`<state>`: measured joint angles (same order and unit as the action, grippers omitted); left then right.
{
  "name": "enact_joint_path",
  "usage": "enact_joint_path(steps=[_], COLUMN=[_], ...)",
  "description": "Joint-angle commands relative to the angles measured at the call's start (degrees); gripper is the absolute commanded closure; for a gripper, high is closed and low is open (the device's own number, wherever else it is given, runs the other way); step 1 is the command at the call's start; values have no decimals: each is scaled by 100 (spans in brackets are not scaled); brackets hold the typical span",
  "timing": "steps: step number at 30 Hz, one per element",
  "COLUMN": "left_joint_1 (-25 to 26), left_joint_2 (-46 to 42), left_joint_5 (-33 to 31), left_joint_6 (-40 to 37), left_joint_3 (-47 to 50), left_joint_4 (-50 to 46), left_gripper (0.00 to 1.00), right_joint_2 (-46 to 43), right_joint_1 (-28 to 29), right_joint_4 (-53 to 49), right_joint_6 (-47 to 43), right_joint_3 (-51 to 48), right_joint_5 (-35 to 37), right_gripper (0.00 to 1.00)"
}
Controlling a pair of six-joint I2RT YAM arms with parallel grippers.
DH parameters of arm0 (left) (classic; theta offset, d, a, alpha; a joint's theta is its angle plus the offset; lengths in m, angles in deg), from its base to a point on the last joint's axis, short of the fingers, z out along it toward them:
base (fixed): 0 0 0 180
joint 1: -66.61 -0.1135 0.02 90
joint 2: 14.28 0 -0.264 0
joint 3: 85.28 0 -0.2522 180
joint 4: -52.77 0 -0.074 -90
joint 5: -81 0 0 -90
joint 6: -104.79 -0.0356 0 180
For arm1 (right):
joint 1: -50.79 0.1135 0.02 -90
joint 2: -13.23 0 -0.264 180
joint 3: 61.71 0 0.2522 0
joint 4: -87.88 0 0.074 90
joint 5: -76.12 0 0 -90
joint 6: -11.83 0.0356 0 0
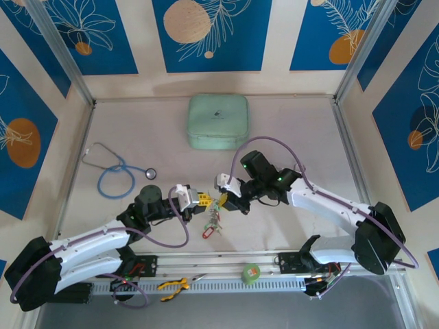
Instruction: Put the keys on the keyring
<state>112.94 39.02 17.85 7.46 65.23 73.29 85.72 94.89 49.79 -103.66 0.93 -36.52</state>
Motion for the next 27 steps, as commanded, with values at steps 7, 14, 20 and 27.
enact_joint_path(steps=[7, 14, 20, 27], left_joint_1=[10, 8, 12, 8], left_joint_2=[-84, 20, 93, 92], left_joint_5=[172, 207, 276, 321], left_joint_6=[144, 290, 380, 432], left_joint_3=[15, 113, 131, 158], left_joint_4=[476, 854, 1012, 1078], left_gripper=[100, 100, 100, 100], right_joint_2=[-482, -735, -511, -380], right_joint_1=[-52, -180, -88, -59], right_joint_4=[244, 744, 1159, 1254], right_joint_6=[48, 335, 576, 598], right_joint_3=[-132, -330, -335, -325], right_joint_5=[2, -509, -630, -631], right_gripper=[68, 65, 67, 81])
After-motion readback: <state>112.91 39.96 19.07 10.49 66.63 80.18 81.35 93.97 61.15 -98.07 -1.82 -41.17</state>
